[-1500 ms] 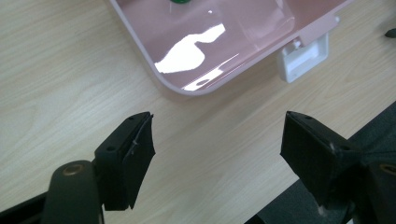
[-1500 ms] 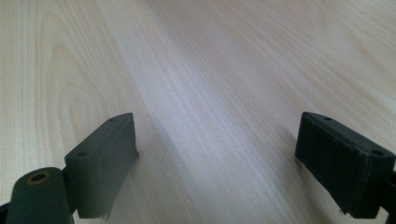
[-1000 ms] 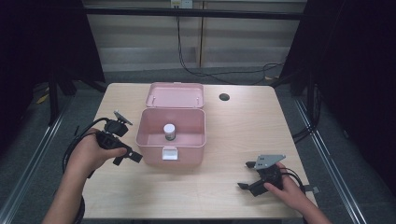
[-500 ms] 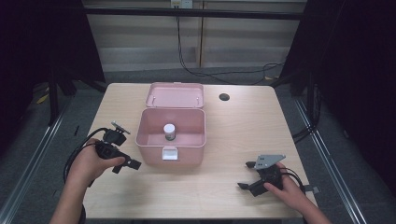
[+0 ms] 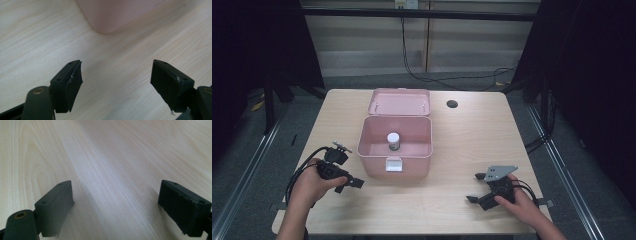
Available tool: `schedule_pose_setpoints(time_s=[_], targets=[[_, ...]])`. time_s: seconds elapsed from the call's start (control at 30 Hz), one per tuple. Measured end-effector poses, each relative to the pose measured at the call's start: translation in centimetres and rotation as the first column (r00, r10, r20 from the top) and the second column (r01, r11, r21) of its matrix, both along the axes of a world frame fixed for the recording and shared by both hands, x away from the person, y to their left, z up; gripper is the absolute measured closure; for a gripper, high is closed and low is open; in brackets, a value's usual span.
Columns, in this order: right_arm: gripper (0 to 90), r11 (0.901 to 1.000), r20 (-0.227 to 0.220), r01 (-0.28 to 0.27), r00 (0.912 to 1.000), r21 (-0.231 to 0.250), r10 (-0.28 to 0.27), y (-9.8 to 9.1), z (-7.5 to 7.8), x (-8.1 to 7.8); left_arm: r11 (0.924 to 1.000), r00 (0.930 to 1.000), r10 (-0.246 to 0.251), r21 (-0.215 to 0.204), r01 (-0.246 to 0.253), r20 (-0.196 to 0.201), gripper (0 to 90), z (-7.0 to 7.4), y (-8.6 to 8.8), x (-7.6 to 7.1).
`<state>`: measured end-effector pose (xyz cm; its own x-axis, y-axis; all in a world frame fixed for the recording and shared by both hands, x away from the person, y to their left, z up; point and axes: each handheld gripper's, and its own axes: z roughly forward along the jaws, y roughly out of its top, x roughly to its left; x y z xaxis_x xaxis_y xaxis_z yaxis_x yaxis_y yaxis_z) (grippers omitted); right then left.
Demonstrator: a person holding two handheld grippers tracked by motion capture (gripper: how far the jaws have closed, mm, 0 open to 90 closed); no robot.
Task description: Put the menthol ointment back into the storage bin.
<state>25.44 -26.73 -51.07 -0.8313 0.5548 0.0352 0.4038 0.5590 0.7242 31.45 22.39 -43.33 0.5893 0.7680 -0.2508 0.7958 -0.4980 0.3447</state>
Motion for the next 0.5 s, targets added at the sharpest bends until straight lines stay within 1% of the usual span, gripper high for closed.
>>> schedule_pose_setpoints(time_s=[0.1,0.13,0.17,0.2,0.27,0.3,0.4,0.47,0.5], targets=[[12.2,1.0000,0.002,-0.002,1.0000,0.000,0.002,0.0,0.0,0.0,1.0000,1.0000,-0.004,0.000,0.004,0.003,24.7,-0.8,0.0,-0.1],[12.2,1.0000,0.003,-0.003,1.0000,0.001,0.003,0.0,0.0,0.0,1.0000,0.9999,-0.007,0.002,0.007,0.013,24.5,-1.1,0.0,-0.1],[12.2,1.0000,0.003,-0.003,1.0000,0.001,0.003,0.0,0.0,0.0,1.0000,0.9999,0.003,-0.002,-0.003,0.017,24.5,-1.3,0.0,-0.2],[12.2,1.0000,0.002,-0.002,1.0000,0.001,0.002,0.0,0.0,0.0,1.0000,0.9998,-0.006,0.005,0.006,0.018,24.5,-1.5,0.0,-0.1],[12.2,1.0000,0.001,-0.002,1.0000,0.001,0.002,0.0,0.0,0.0,0.9999,0.9992,-0.013,0.007,0.013,0.037,24.4,-1.9,0.0,-0.2],[12.2,1.0000,0.000,-0.003,1.0000,0.000,0.003,0.0,0.0,0.0,1.0000,0.9994,-0.004,0.003,0.004,0.036,24.4,-2.0,-0.1,-0.2],[12.2,1.0000,0.002,-0.003,1.0000,0.001,0.003,0.0,0.0,0.0,0.9998,0.9986,-0.015,0.011,0.014,0.050,24.1,-2.5,-0.2,-0.2],[12.2,1.0000,0.002,-0.002,1.0000,0.001,0.002,0.0,0.0,0.0,0.9999,0.9990,-0.010,0.008,0.009,0.044,23.9,-2.8,-0.3,-0.3],[12.2,1.0000,0.002,-0.004,1.0000,0.000,0.004,0.0,0.0,0.0,0.9997,0.9987,-0.018,0.015,0.017,0.049,23.6,-2.9,-0.3,-0.2]])
